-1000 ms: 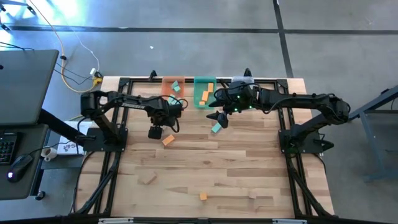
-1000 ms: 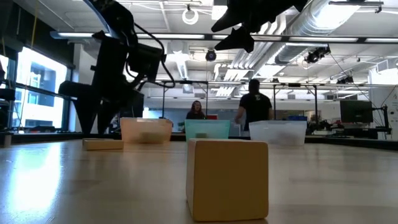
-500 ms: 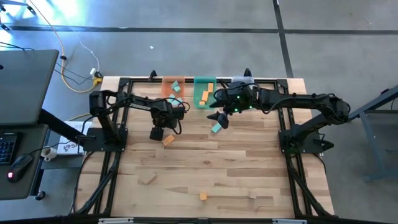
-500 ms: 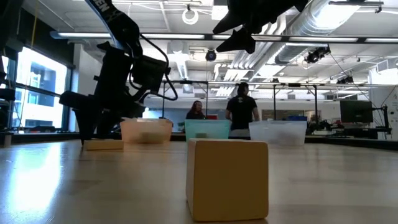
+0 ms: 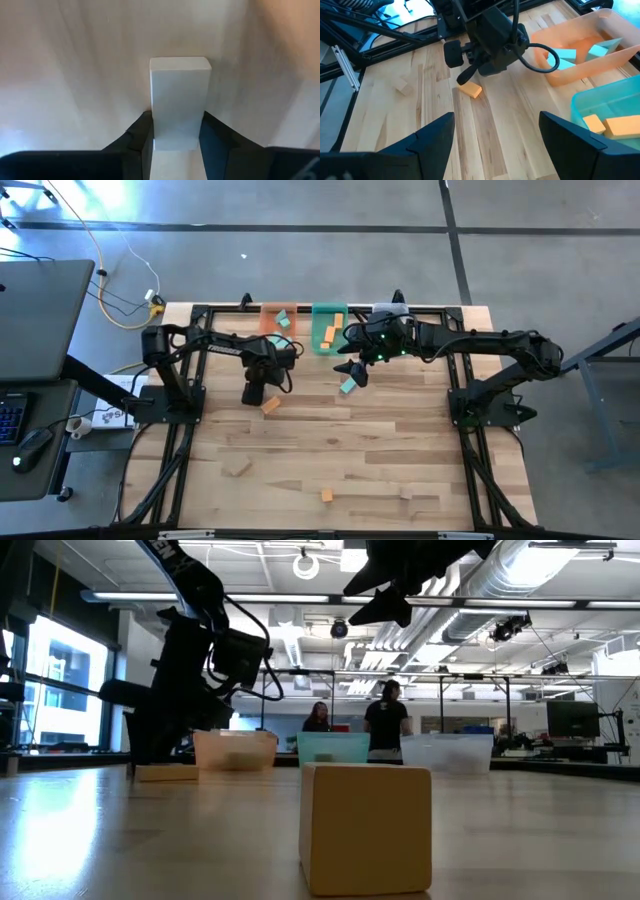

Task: Sort & place blocks by color
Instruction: Put the brown block into the transparent bin

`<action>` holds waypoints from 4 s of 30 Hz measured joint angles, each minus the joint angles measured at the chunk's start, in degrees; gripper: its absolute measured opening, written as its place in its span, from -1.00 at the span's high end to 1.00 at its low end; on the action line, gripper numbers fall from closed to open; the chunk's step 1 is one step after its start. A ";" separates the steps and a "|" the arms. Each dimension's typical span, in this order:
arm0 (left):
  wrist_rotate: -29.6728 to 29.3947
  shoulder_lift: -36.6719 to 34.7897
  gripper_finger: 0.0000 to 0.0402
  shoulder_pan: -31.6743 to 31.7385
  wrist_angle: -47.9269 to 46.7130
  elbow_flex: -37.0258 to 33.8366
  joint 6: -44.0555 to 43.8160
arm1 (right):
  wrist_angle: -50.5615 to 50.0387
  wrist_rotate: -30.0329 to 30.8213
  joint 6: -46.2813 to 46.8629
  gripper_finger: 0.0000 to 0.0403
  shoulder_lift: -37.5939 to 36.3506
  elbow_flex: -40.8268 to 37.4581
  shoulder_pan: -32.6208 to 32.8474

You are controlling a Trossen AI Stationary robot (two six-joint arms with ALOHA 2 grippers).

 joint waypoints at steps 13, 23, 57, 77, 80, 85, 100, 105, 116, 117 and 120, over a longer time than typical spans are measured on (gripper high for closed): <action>14.60 -4.48 0.53 1.21 0.46 0.21 -4.01 | 0.25 -0.02 0.94 -0.37 0.00 0.00 1.77; 17.17 -10.32 0.53 0.30 1.21 0.27 -6.71 | 4.22 -0.02 0.92 -0.37 0.00 0.00 4.15; 12.77 -23.09 0.53 -11.79 43.94 0.31 -29.14 | 13.14 -2.73 -1.74 -0.37 0.00 0.00 7.22; 8.96 -23.07 0.53 -12.73 61.31 0.32 -30.74 | 16.42 -2.34 -3.21 -0.37 0.00 0.00 7.41; 8.97 -23.07 0.53 -12.75 62.51 0.32 -30.74 | 16.43 -0.57 -3.21 -0.33 0.00 0.00 7.41; 8.95 -23.07 0.53 -12.74 63.00 0.32 -30.73 | 16.58 0.15 -3.21 -0.04 0.00 0.00 7.40; 9.11 -23.04 0.22 -12.66 63.13 0.32 -33.62 | 17.07 -0.85 -1.88 0.48 0.00 0.00 7.39; 8.37 -23.00 0.11 -12.66 62.99 0.32 -33.69 | 15.13 0.44 -1.87 0.48 0.00 0.00 7.41; 3.01 -22.98 -0.01 -11.05 56.26 0.31 -31.55 | 5.66 7.38 -1.20 0.48 0.00 0.09 6.38; 2.86 -22.99 -0.03 -10.59 55.35 0.32 -31.55 | 4.48 8.34 -0.69 0.48 0.00 0.09 5.97; 1.64 -22.99 -0.05 -8.85 52.53 0.32 -31.54 | 1.18 11.21 -0.20 0.48 0.00 0.09 4.14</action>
